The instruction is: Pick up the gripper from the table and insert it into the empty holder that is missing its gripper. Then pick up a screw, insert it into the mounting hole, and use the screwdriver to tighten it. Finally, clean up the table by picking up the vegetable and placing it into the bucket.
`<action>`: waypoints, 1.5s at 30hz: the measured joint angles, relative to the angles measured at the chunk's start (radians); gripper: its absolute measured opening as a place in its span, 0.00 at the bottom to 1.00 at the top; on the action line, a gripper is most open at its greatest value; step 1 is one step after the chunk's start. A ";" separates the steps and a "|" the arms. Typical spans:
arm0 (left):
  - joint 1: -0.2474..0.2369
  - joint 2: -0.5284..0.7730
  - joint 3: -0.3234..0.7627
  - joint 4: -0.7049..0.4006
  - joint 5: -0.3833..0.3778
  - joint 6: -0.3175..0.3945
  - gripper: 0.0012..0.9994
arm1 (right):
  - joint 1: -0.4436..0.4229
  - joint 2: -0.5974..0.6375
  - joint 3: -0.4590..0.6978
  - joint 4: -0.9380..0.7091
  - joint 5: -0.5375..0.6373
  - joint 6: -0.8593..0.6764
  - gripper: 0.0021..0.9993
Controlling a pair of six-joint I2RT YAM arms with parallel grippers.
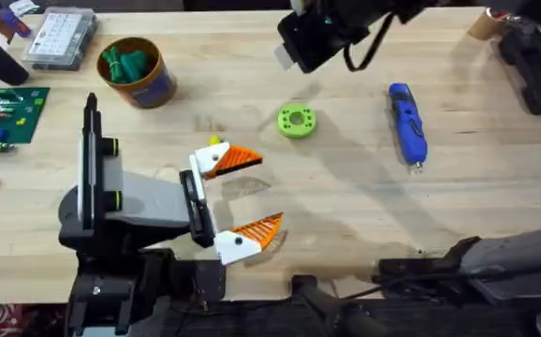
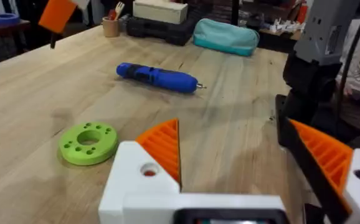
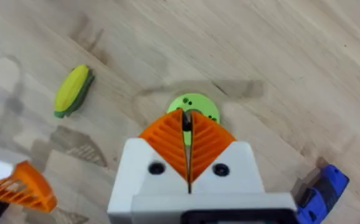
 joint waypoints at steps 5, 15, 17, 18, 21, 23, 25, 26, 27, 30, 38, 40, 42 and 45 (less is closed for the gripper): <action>0.000 0.000 0.000 0.000 0.000 0.000 0.99 | 0.027 -0.039 0.019 -0.057 0.000 -0.004 0.01; 0.000 0.000 0.000 0.000 0.000 0.000 0.99 | 0.122 -0.045 0.148 -0.177 0.000 -0.039 0.01; 0.000 0.000 0.000 0.000 0.000 0.000 0.99 | 0.146 -0.045 0.168 -0.186 0.000 -0.042 0.01; 0.000 0.000 0.000 0.000 0.000 0.000 0.99 | 0.161 -0.045 0.178 -0.194 0.000 -0.043 0.01; 0.000 0.000 0.000 0.000 0.000 0.000 0.99 | 0.198 -0.045 0.195 -0.209 0.000 -0.046 0.01; 0.000 0.000 0.000 0.000 0.000 0.000 0.99 | 0.223 -0.045 0.199 -0.220 0.000 -0.046 0.01; 0.000 0.000 0.000 0.000 0.000 0.000 0.99 | 0.249 -0.045 0.201 -0.233 0.000 -0.046 0.01; 0.000 0.000 0.000 0.000 0.000 0.000 0.99 | 0.261 -0.045 0.201 -0.240 0.000 -0.047 0.01; 0.000 0.000 0.000 0.000 0.000 0.000 0.99 | 0.273 -0.045 0.201 -0.245 0.000 -0.048 0.01; 0.000 0.000 0.000 0.000 0.000 0.000 0.99 | 0.310 -0.045 0.201 -0.257 0.000 -0.049 0.01; 0.000 0.000 0.000 0.000 0.000 0.000 0.99 | 0.408 -0.045 0.202 -0.258 0.000 -0.049 0.01; 0.000 0.000 0.000 0.000 0.000 0.000 0.99 | 0.427 -0.045 0.202 -0.257 0.000 -0.049 0.01; 0.000 0.000 0.000 0.000 0.000 0.000 0.99 | 0.445 -0.045 0.202 -0.257 0.000 -0.049 0.01; 0.000 0.000 0.000 0.000 0.000 0.000 0.99 | 0.465 -0.045 0.202 -0.257 0.000 -0.049 0.01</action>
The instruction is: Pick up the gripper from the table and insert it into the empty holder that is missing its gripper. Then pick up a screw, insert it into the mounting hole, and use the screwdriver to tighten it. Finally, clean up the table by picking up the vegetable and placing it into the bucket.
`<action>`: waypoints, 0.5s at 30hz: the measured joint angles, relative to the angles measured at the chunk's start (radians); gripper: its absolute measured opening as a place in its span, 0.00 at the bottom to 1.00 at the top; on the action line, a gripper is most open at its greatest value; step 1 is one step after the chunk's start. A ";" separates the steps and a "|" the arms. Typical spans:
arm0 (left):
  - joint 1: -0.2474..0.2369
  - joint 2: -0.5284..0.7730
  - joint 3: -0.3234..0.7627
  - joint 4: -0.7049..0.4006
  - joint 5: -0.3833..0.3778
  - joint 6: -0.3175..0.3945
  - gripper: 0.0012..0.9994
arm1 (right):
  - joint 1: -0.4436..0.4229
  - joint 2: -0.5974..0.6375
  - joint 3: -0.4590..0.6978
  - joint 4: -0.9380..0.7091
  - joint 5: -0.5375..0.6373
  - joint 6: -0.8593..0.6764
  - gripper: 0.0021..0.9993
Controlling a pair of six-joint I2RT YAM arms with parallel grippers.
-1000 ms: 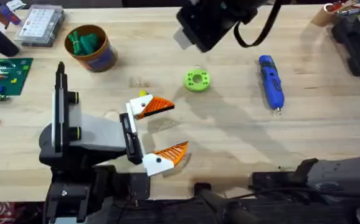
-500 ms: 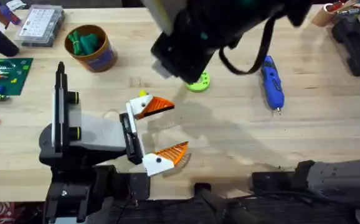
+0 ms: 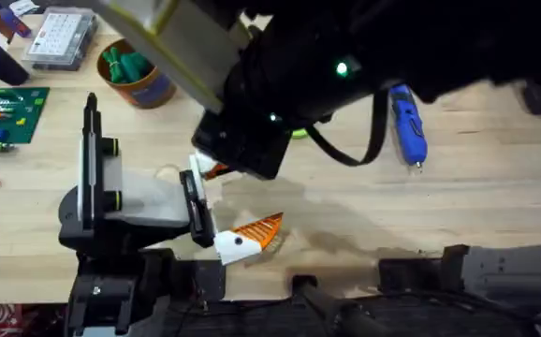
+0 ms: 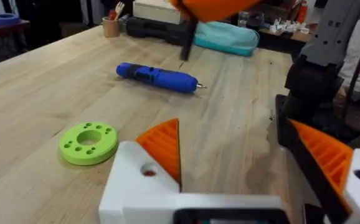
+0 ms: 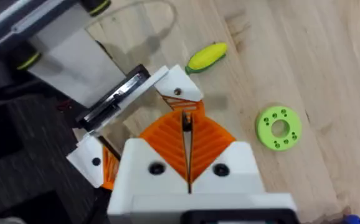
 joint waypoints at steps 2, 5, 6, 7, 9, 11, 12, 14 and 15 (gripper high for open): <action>0.000 0.000 0.000 0.000 0.000 0.000 0.99 | 0.011 0.000 0.000 0.000 0.000 0.000 0.01; 0.000 0.000 0.000 0.000 0.000 0.000 0.99 | 0.019 0.000 0.000 0.000 0.000 0.000 0.01; 0.000 0.000 0.000 0.000 0.000 0.000 0.99 | 0.020 0.000 0.000 0.000 0.000 0.000 0.01; 0.000 0.000 0.000 0.000 0.000 0.000 0.99 | 0.020 0.000 0.000 0.000 0.000 0.000 0.01; 0.000 0.000 0.000 0.000 0.000 0.000 0.99 | 0.020 0.000 0.000 0.000 0.000 0.000 0.01; 0.000 0.000 0.000 0.000 0.000 0.000 0.99 | 0.020 0.000 0.000 0.000 0.000 0.000 0.01; 0.000 0.000 0.000 0.000 0.000 0.000 0.99 | 0.020 0.000 0.000 0.000 0.000 0.000 0.01; 0.000 0.000 0.000 0.000 0.000 0.000 0.99 | 0.020 0.000 0.000 0.000 0.000 0.000 0.01; 0.000 0.000 0.000 0.000 0.000 0.000 0.99 | 0.020 0.000 0.000 0.000 0.000 0.000 0.01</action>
